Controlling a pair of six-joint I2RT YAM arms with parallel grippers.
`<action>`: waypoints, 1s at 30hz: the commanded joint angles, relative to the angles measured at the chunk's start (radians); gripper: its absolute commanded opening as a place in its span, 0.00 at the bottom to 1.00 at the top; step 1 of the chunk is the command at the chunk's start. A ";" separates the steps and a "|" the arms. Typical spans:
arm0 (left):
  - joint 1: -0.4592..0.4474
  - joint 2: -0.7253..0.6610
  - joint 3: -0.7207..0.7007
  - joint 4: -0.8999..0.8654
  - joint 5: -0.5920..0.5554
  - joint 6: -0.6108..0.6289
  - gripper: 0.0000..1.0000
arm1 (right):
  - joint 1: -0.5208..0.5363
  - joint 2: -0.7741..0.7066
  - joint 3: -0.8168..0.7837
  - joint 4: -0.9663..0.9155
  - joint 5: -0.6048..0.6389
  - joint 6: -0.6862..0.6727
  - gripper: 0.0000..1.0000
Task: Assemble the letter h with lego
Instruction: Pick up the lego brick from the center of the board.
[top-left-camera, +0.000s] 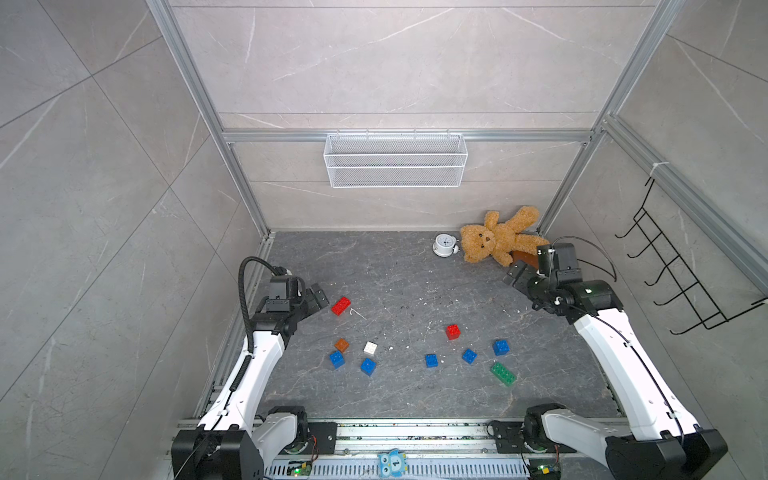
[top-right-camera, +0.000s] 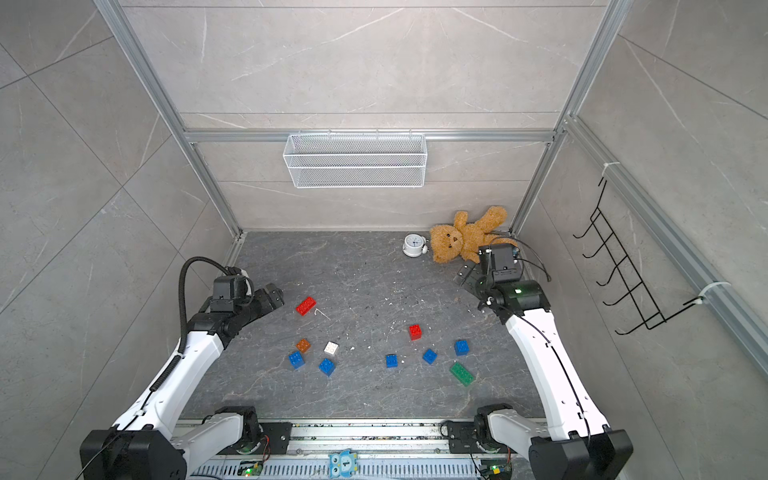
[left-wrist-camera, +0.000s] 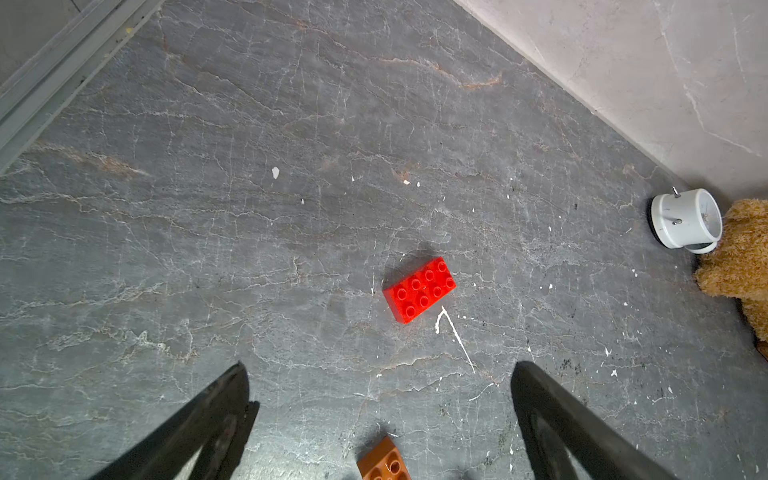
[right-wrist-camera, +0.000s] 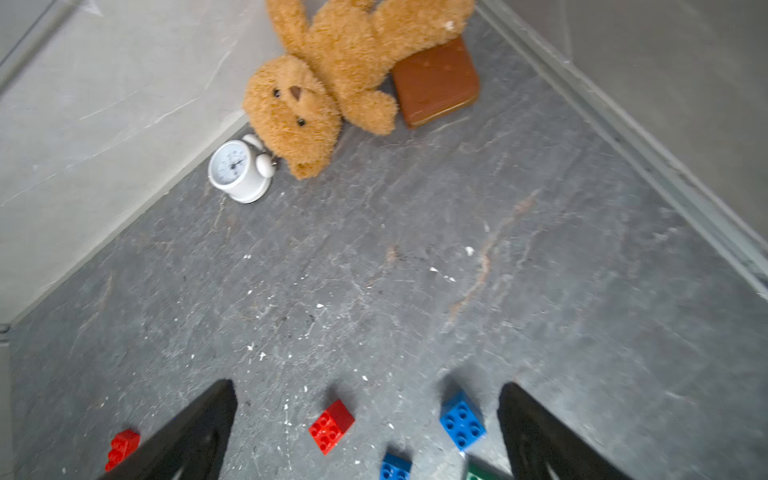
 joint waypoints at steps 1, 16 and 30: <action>-0.015 -0.017 -0.009 0.016 0.000 -0.009 1.00 | -0.010 0.031 -0.018 -0.103 -0.062 -0.037 1.00; -0.239 0.105 0.078 -0.203 -0.102 -0.142 1.00 | 0.192 -0.051 -0.238 -0.048 -0.101 -0.042 1.00; -0.383 -0.031 0.037 -0.465 -0.138 -0.358 0.98 | 0.624 0.078 -0.208 -0.054 -0.100 0.010 1.00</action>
